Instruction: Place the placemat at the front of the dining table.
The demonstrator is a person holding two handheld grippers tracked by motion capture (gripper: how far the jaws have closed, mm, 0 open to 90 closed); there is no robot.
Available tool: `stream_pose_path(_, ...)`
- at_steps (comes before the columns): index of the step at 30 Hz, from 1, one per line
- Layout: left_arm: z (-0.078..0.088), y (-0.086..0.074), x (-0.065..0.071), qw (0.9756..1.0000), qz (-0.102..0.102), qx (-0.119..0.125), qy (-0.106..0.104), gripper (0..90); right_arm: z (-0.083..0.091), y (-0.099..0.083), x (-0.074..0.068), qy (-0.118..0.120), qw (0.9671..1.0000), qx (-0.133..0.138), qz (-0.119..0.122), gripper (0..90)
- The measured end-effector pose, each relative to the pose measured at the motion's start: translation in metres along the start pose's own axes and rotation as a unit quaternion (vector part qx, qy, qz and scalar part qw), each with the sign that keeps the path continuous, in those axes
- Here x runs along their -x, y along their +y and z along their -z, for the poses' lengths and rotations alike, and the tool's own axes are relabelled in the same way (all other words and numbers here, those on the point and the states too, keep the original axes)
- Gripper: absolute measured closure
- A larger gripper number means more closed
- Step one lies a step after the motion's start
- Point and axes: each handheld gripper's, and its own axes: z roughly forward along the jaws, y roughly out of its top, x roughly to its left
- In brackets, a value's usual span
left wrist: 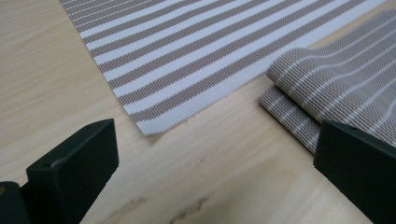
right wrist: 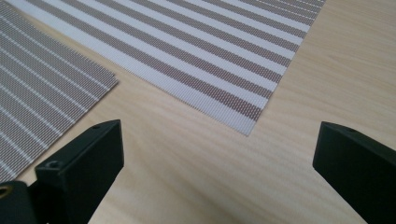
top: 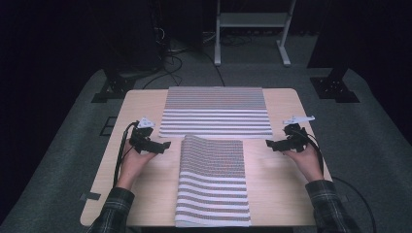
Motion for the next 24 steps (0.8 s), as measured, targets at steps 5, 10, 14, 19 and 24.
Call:
stream_pose_path(5,0.017,-0.011,0.011,1.0000,-0.007,0.002,-0.001,0.0,0.016,-0.010,-0.006,0.000,0.9999,0.016,0.006,1.0)
stream_pose_path(10,0.035,-0.022,0.029,0.9997,-0.021,0.014,-0.002,0.0,0.028,-0.023,-0.009,0.004,0.9997,0.023,0.010,1.0)
stream_pose_path(14,0.042,-0.029,0.038,0.9995,-0.028,0.011,-0.004,0.0,0.035,-0.031,-0.014,0.009,0.9993,0.033,0.015,1.0)
stream_pose_path(19,0.055,-0.049,0.053,0.9992,-0.037,0.008,-0.012,0.0,0.040,-0.049,-0.023,0.010,0.9991,0.028,0.032,1.0)
stream_pose_path(24,0.061,-0.065,0.061,0.9990,-0.042,0.000,-0.016,0.0,0.044,-0.062,-0.030,0.014,0.9988,0.023,0.042,0.9)
